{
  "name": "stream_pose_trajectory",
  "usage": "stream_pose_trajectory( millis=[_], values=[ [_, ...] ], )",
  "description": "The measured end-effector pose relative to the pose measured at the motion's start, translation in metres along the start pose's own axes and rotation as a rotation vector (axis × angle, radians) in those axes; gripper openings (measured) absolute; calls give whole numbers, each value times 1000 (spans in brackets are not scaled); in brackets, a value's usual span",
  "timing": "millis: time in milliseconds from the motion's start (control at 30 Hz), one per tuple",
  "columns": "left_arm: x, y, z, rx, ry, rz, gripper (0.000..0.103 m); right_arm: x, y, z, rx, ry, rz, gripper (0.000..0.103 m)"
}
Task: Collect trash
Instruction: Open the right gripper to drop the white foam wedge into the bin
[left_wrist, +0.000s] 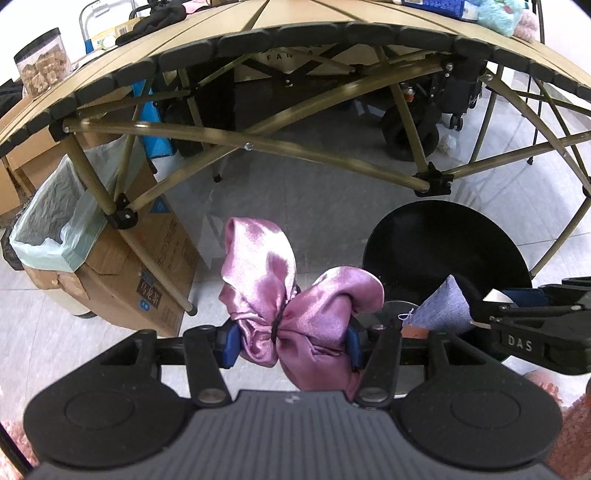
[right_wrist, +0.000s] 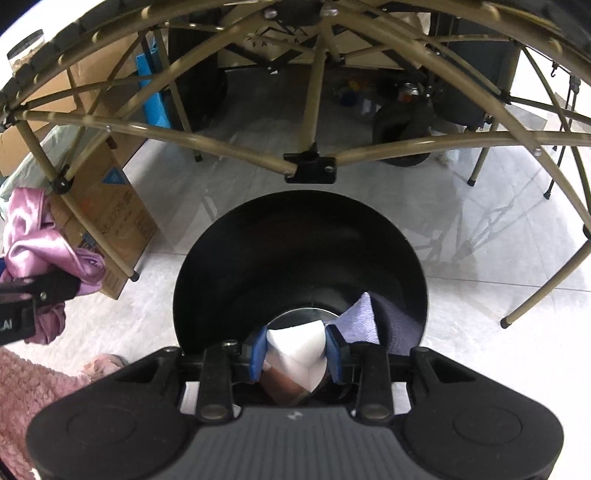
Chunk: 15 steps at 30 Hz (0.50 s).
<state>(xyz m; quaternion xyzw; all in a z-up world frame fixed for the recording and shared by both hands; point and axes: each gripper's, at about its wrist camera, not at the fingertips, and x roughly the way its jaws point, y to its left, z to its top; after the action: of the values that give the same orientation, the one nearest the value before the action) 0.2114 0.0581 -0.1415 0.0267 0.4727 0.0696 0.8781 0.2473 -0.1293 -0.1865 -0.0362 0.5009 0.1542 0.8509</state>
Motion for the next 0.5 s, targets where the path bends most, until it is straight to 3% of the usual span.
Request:
stream_pose_trajectory(
  millis=[500],
  values=[
    [7, 6, 0, -14, 29, 13, 53, 20, 11, 21, 17, 14, -3, 37]
  ],
)
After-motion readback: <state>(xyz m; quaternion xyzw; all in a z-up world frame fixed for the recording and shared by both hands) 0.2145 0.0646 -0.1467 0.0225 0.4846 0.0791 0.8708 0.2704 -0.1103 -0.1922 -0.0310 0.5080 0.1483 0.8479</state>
